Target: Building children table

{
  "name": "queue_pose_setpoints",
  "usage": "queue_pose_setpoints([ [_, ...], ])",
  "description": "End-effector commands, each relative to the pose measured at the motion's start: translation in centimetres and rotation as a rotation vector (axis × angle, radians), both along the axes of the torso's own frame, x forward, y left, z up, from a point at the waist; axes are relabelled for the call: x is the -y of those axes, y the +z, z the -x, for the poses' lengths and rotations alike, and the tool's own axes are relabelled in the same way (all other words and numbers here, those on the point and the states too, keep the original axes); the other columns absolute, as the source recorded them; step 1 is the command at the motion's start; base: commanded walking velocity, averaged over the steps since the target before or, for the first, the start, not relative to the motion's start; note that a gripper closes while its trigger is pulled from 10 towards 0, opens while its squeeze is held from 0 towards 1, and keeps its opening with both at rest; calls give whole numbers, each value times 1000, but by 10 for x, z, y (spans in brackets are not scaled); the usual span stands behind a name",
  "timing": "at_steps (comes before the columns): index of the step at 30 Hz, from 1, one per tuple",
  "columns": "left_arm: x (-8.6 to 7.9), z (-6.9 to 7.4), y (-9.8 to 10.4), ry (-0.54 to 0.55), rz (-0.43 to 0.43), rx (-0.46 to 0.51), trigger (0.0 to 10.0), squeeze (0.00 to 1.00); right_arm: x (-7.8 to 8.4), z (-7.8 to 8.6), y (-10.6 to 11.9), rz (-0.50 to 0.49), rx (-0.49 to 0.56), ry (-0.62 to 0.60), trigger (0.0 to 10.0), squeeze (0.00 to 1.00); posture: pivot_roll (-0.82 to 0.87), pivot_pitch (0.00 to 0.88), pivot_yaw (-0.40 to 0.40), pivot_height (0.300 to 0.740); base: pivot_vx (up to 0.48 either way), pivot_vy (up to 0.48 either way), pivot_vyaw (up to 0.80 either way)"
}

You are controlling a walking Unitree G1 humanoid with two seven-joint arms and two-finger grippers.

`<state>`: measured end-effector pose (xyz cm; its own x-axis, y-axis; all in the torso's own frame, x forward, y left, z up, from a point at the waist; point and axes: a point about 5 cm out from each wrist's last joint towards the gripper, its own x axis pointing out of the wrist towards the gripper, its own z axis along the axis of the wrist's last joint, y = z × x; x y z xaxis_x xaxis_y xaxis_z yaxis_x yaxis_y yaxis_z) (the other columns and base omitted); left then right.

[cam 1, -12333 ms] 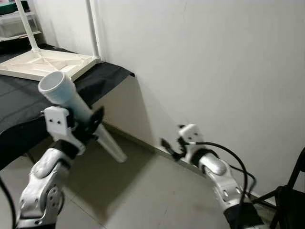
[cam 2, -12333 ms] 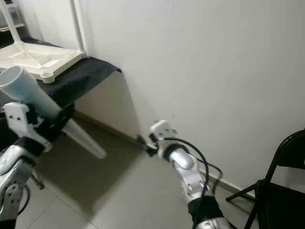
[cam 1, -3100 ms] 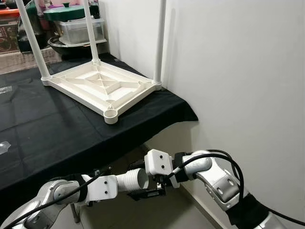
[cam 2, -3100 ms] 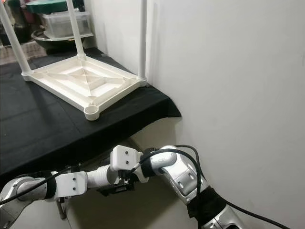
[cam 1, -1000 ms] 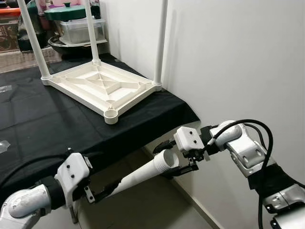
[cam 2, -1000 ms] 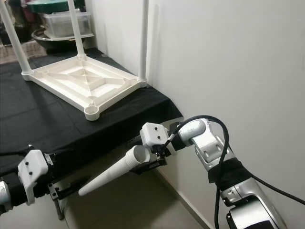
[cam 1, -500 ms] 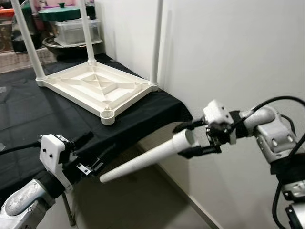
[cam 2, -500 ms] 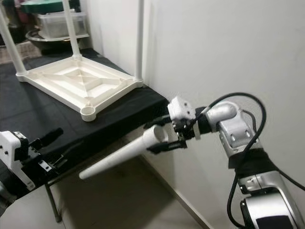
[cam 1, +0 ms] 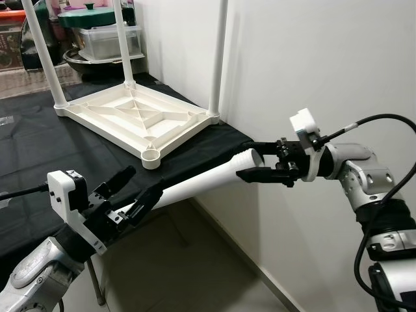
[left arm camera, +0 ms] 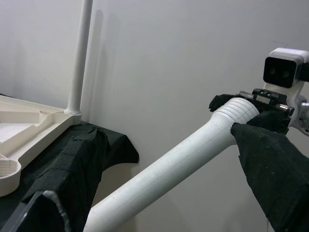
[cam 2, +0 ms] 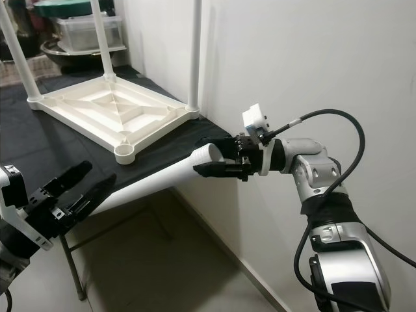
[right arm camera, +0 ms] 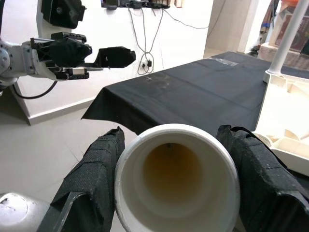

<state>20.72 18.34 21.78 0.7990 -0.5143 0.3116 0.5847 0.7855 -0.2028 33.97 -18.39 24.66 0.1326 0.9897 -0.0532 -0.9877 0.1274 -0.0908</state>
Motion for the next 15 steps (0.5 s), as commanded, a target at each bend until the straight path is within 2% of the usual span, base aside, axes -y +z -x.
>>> queue_pose_setpoints([
  [1,3,2,0,-14,13,-11,10000,0,3,-2,12,-54,20,0,0,0,-13,0,-62,740,0,0,0],
  [8,4,3,0,-30,41,-38,10000,0,11,-8,13,-161,-52,-33,0,0,-6,0,-59,740,0,0,0],
  [15,5,4,-1,-35,40,-54,10000,0,9,-6,2,-119,-76,2,0,0,0,0,-59,740,0,0,0],
])
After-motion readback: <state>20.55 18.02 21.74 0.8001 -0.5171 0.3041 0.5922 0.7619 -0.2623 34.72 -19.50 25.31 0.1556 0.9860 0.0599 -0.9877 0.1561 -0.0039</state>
